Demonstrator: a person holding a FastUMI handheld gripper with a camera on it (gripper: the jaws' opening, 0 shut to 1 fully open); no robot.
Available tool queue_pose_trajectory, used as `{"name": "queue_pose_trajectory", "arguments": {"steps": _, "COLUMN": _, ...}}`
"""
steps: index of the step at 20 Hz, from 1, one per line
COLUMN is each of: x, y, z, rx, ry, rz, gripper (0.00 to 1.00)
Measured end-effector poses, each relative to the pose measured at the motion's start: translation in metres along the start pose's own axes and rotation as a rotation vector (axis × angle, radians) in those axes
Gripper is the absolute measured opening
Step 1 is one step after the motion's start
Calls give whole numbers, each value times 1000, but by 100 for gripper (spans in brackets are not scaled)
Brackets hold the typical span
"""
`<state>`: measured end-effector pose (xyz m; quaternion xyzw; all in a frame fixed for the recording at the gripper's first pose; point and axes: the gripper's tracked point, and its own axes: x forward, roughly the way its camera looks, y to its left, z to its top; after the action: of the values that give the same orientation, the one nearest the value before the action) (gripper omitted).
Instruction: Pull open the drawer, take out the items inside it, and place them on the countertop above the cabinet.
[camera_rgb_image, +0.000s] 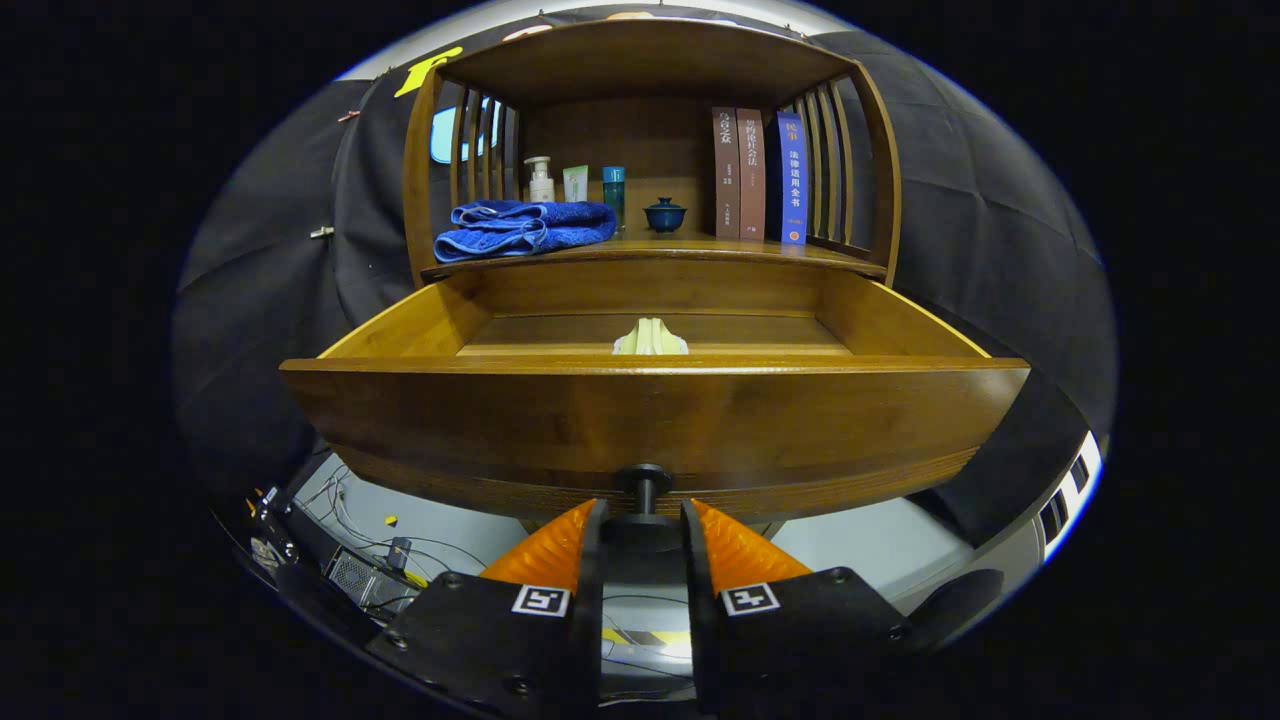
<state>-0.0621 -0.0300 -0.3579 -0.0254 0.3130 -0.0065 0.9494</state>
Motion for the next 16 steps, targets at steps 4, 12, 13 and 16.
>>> {"name": "queue_pose_trajectory", "arguments": {"steps": 4, "x": -18, "y": 5, "z": 14, "rx": -5, "ry": -19, "rz": 4, "gripper": 57}}
{"name": "queue_pose_trajectory", "arguments": {"steps": 12, "x": -32, "y": 14, "z": 139, "rx": 53, "ry": -80, "rz": 72, "gripper": 100}}
{"name": "queue_pose_trajectory", "arguments": {"steps": 13, "x": -18, "y": 14, "z": 156, "rx": 54, "ry": -65, "rz": 76, "gripper": 100}}
{"name": "queue_pose_trajectory", "arguments": {"steps": 16, "x": 25, "y": 13, "z": 173, "rx": 40, "ry": 31, "rz": 74, "gripper": 100}}
